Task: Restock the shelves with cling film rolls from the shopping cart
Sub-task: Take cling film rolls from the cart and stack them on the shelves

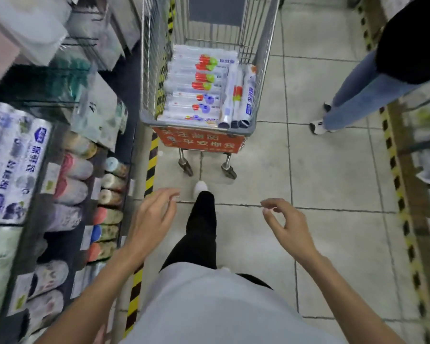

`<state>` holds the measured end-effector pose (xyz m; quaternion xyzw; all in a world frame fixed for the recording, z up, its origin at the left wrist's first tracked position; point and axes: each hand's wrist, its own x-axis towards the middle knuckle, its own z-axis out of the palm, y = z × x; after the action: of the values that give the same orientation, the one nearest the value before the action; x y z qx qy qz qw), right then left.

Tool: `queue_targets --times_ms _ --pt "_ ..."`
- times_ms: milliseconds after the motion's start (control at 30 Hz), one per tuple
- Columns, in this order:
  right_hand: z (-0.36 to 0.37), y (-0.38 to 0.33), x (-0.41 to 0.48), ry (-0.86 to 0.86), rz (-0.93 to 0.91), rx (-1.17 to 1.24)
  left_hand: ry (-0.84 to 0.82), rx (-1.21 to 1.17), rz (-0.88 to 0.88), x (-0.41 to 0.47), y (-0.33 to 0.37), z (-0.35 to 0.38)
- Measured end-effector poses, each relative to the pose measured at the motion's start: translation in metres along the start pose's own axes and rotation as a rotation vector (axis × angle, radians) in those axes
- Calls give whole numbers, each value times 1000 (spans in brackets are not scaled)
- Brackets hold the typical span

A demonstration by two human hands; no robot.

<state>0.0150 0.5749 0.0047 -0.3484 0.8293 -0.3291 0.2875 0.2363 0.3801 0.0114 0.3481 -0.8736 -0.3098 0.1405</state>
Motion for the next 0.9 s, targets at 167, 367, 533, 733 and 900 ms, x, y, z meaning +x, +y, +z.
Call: queue_targets --times_ms 167,367,533,733,900 --pt "1 -36 108 -2 0 -11 12 17 70 124 -28 -16" --pt "16 -82 244 -31 -102 -32 12 80 187 244 -75 -17" --pt "72 -85 368 -302 -145 -232 -328 203 9 308 -125 15" --pt "137 -57 436 -666 -86 -640 -886 358 -122 334 -157 68" --pt "160 -42 448 -826 -84 -793 -1004 398 -32 350 -162 67"
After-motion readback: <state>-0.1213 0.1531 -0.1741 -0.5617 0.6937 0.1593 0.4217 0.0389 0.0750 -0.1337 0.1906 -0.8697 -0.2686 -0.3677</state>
